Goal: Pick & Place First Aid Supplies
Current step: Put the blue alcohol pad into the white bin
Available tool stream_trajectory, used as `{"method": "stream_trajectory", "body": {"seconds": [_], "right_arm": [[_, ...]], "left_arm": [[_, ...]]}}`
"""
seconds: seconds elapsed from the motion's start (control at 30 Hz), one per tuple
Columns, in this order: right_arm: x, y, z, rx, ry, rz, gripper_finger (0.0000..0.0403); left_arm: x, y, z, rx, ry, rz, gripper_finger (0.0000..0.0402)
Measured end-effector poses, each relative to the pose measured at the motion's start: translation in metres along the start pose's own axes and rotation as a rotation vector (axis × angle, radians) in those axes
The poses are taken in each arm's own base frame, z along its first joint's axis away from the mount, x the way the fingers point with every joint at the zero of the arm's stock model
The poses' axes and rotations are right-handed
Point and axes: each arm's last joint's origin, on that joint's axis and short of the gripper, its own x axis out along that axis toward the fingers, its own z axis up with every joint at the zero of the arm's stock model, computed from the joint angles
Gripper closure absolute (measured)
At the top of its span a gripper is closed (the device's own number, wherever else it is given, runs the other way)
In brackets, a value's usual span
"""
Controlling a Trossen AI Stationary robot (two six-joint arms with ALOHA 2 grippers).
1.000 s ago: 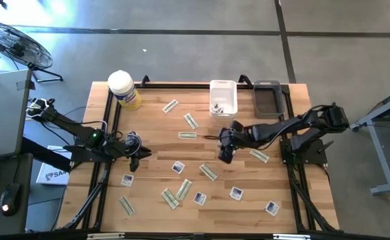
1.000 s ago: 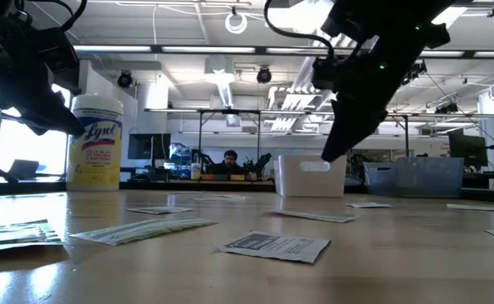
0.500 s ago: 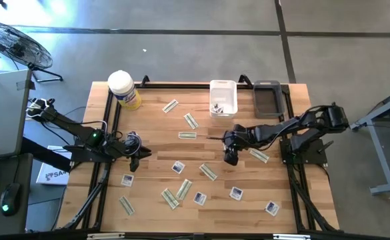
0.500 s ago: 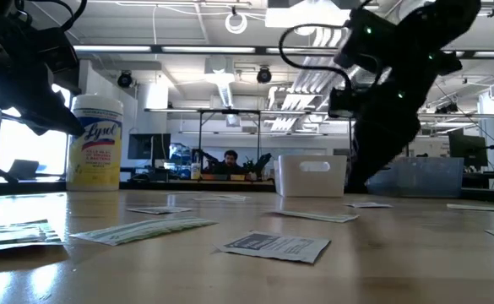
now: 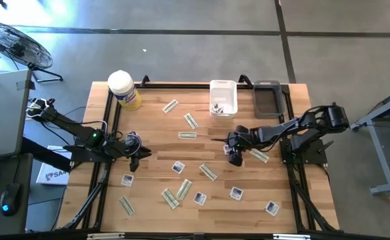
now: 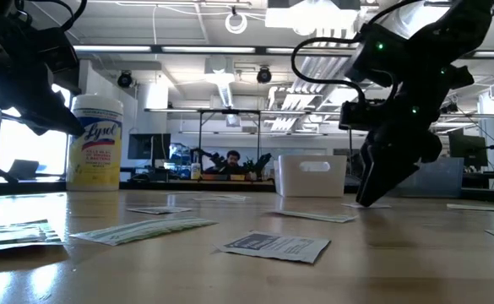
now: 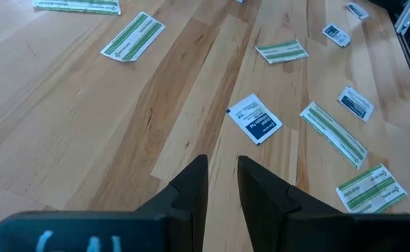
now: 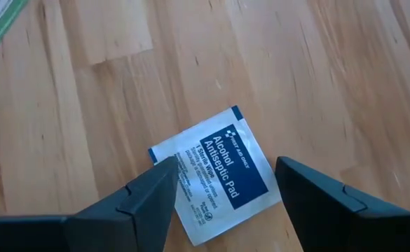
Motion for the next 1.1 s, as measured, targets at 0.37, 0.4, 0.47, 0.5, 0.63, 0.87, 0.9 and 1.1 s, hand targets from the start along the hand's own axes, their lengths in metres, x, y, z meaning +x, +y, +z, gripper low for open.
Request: {"method": "stream_trajectory", "body": {"seconds": [0.37,0.4,0.47,0.5,0.63,0.87,0.9,1.1], "right_arm": [[0.014,0.0,-0.004,-0.039,0.034,-0.049,0.0185],[0.014,0.0,-0.004,-0.044,0.034,-0.05,0.019],[0.014,-0.001,-0.003,-0.05,0.033,-0.05,0.02],[0.014,-0.001,-0.003,-0.051,0.032,-0.05,0.0205],[0.014,-0.001,-0.003,-0.051,0.027,-0.055,0.0228],[0.015,-0.001,-0.001,-0.043,-0.002,-0.056,0.027],[0.015,0.0,0.0,-0.041,-0.016,-0.054,0.0275],[0.014,0.0,0.007,-0.033,-0.073,-0.072,0.0298]], "left_arm": [[0.0,0.0,0.0,0.0,0.0,0.0,0.0325],[0.0,0.0,0.0,0.0,0.0,0.0,0.0325],[0.0,0.0,0.0,0.0,0.0,0.0,0.0325],[0.0,0.0,0.0,0.0,0.0,0.0,0.0325],[0.0,0.0,0.0,0.0,0.0,0.0,0.0325],[0.0,0.0,0.0,0.0,0.0,0.0,0.0325],[0.0,0.0,0.0,0.0,0.0,0.0,0.0325],[0.0,0.0,0.0,0.0,0.0,0.0,0.0325]]}}
